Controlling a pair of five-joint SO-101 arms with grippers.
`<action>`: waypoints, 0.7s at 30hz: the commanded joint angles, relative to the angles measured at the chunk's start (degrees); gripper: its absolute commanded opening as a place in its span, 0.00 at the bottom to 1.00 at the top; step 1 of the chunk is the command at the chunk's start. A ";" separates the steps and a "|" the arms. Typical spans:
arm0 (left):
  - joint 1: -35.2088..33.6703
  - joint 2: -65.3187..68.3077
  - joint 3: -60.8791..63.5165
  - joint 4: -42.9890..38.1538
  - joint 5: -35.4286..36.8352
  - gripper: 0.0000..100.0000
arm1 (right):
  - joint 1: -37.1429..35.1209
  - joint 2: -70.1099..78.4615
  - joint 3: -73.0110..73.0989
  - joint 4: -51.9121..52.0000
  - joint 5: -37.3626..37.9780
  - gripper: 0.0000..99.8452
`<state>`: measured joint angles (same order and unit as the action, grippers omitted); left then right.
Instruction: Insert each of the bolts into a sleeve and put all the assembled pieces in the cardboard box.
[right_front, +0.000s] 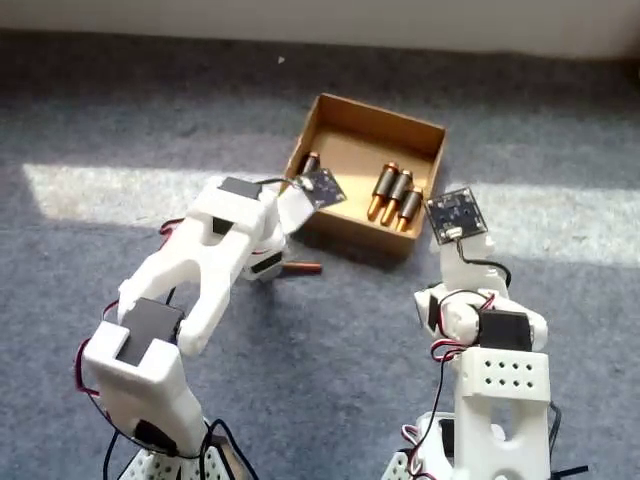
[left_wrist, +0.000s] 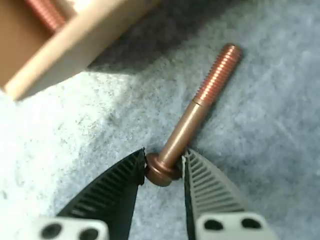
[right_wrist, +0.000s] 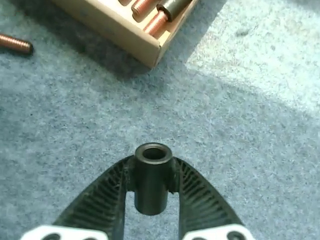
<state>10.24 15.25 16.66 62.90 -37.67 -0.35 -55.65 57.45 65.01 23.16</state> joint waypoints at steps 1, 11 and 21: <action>-2.33 -3.56 -3.12 1.41 -20.66 0.11 | 0.57 -1.19 -0.40 -1.80 -0.62 0.01; -5.41 -3.56 -17.45 10.11 -10.11 0.27 | 0.57 -1.19 -0.31 -1.89 -0.62 0.01; -1.27 -3.47 -26.86 23.03 37.10 0.12 | 0.57 -1.19 -0.04 -1.89 -0.62 0.01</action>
<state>5.93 14.90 -6.29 81.63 -24.66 -0.35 -55.65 57.54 64.40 23.16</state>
